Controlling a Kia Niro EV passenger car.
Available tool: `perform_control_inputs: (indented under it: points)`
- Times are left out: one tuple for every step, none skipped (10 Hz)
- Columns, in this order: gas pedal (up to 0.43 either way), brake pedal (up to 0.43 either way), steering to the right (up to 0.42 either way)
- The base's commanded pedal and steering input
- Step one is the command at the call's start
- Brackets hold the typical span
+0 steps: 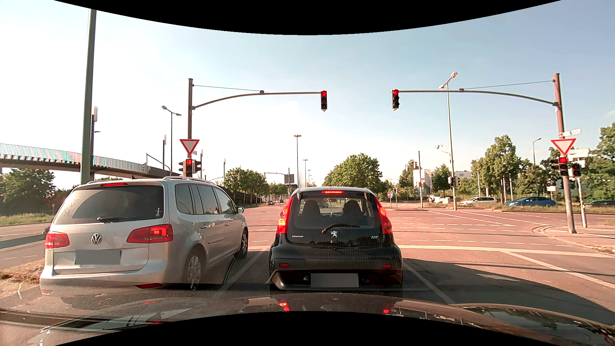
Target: Follow the waypoints while adhering to traffic rules and regulations
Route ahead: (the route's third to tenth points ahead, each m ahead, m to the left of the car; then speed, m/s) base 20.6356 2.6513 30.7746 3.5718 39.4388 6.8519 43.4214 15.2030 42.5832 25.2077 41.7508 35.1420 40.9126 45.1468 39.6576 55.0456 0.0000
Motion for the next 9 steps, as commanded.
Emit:
perform_control_inputs:
  points:
    - [0.000,0.268,-0.032]
    - [0.000,0.268,-0.031]
    - [0.000,0.268,-0.031]
    - [0.000,0.274,-0.031]
    - [0.000,0.268,-0.031]
    - [0.000,0.268,-0.031]
    - [0.000,0.268,-0.031]
    - [0.000,0.268,-0.031]
    - [0.000,0.268,-0.031]
